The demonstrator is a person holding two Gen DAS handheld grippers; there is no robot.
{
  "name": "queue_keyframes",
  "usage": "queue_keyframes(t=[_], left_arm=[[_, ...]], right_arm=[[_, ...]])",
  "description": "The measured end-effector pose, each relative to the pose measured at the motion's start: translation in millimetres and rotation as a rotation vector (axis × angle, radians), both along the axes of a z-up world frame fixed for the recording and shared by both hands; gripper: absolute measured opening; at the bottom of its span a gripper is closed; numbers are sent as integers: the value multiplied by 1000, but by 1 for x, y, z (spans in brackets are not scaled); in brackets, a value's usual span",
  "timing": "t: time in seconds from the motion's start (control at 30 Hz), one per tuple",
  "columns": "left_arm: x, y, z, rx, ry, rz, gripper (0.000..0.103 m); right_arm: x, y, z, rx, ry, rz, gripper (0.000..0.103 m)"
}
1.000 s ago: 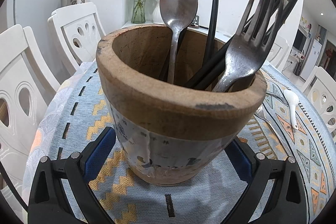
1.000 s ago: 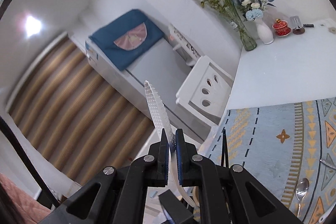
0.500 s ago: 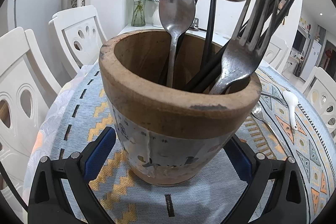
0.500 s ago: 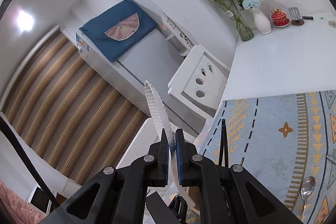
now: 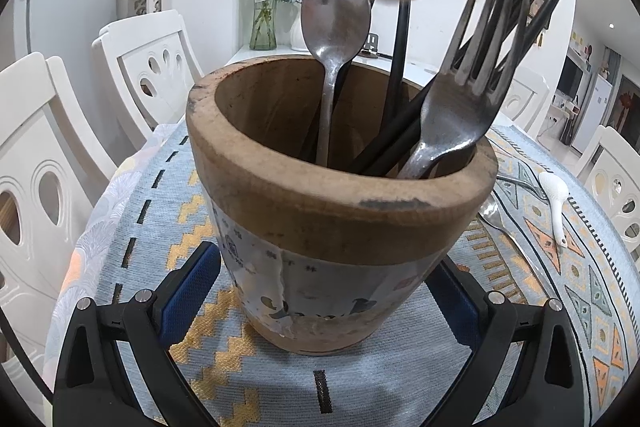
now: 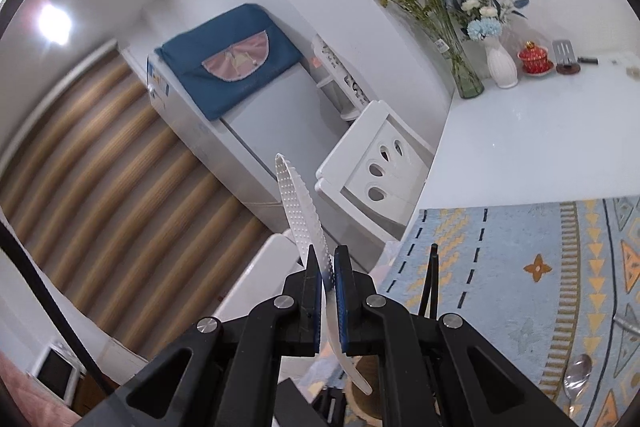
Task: Organize utensils
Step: 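Lower the white rice paddle into the brown holder and open the right tool, then move the open right tool back over the pile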
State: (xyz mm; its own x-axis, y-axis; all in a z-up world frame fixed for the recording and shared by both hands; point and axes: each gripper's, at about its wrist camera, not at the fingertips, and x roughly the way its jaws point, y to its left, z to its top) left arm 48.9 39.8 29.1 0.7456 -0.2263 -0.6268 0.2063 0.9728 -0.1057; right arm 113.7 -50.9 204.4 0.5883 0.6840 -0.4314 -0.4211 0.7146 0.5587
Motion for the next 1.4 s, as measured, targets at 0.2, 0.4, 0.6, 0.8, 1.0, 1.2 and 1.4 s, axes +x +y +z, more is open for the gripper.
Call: queue_keyframes(t=[0.2, 0.4, 0.6, 0.8, 1.0, 1.2, 1.4], left_arm=[[1, 2, 0, -3, 1, -1, 101], [1, 2, -1, -3, 6, -2, 101], [1, 2, -1, -3, 5, -2, 101], [1, 2, -1, -3, 5, -2, 101], [1, 1, -1, -7, 8, -4, 101], [1, 0, -2, -9, 12, -3, 101], [1, -1, -2, -9, 13, -4, 101]], right_arm=[[-4, 5, -17, -5, 10, 0, 6], [-6, 6, -21, -36, 28, 19, 7], [-5, 7, -21, -36, 39, 16, 7], [-2, 5, -26, -22, 81, 22, 9], [-2, 7, -28, -35, 110, 30, 12], [-6, 7, -27, -46, 93, 19, 17], [-11, -9, -14, 0, 85, -8, 18]])
